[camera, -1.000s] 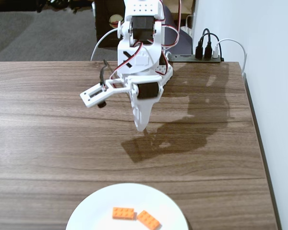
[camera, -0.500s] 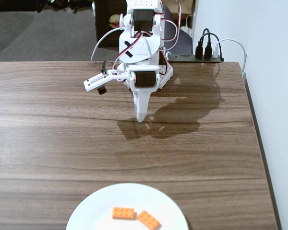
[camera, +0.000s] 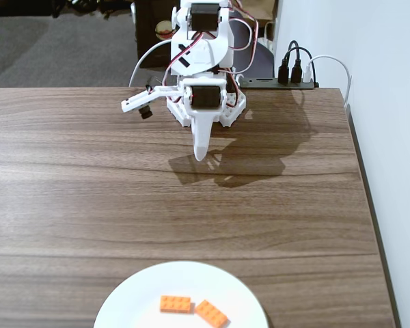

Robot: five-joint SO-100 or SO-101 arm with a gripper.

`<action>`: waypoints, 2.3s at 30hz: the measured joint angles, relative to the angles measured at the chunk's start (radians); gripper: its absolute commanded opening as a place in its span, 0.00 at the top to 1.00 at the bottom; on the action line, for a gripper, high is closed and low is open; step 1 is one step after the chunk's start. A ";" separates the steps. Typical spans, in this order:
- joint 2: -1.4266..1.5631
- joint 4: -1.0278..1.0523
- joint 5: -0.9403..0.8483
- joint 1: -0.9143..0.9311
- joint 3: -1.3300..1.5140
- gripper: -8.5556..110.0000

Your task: Grasp a lego block and put it on the plate.

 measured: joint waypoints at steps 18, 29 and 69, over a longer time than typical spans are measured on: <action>0.043 0.026 0.103 0.000 0.003 0.92; 0.043 0.026 0.103 0.002 0.003 0.92; 0.043 0.026 0.103 0.002 0.003 0.92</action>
